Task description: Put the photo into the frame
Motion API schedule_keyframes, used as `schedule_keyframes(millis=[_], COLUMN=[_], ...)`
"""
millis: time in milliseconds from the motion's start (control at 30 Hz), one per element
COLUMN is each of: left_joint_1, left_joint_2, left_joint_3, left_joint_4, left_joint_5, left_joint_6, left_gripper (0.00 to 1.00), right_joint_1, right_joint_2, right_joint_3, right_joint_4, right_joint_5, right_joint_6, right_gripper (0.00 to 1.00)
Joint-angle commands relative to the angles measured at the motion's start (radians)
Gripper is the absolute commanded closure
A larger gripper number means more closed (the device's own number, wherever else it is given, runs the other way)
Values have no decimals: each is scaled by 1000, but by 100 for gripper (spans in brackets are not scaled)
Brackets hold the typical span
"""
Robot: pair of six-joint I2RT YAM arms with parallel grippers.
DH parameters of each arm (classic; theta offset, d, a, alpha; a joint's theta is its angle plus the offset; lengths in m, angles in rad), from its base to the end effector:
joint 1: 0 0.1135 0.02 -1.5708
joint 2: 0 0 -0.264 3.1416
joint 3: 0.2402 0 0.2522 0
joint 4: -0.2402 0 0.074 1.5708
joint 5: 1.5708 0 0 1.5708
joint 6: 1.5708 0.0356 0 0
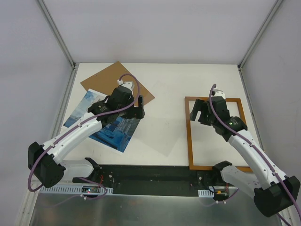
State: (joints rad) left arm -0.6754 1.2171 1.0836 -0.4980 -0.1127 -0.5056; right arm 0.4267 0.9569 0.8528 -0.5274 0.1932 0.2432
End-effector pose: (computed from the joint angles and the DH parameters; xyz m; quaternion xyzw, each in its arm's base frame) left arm 0.2114 -0.1642 0.3234 0.0501 0.8893 -0.2099 0.4033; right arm 0.1901 0.0789 0.2992 -0.0378 0.8878 0.0668 0.4537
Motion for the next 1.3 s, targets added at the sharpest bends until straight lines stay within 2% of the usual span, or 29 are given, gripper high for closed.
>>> schedule_keyframes(millis=[0, 167, 400, 567, 900, 1267], left_joint_1=[-10, -10, -10, -10, -10, -10], left_joint_2=[13, -2, -17, -36, -67, -67], left_joint_3=[7, 1, -5, -11, -11, 2], left_joint_4=[10, 10, 9, 7, 1, -14], left_joint_5=[8, -5, 7, 11, 24, 27], left_joint_6=[-5, -22, -16, -8, -2, 3], left_gripper=[1, 1, 1, 1, 1, 1], right_joint_1=[-6, -35, -245, -339, -410, -424], right_joint_2=[3, 34, 167, 307, 549, 772], right_joint_3=[0, 0, -21, -20, -24, -61], right_joint_4=[33, 53, 230, 401, 658, 920], right_joint_5=[-1, -18, -260, -369, -466, -577], right_joint_6=[16, 15, 50, 90, 186, 271], right_gripper=[4, 4, 4, 4, 1, 11])
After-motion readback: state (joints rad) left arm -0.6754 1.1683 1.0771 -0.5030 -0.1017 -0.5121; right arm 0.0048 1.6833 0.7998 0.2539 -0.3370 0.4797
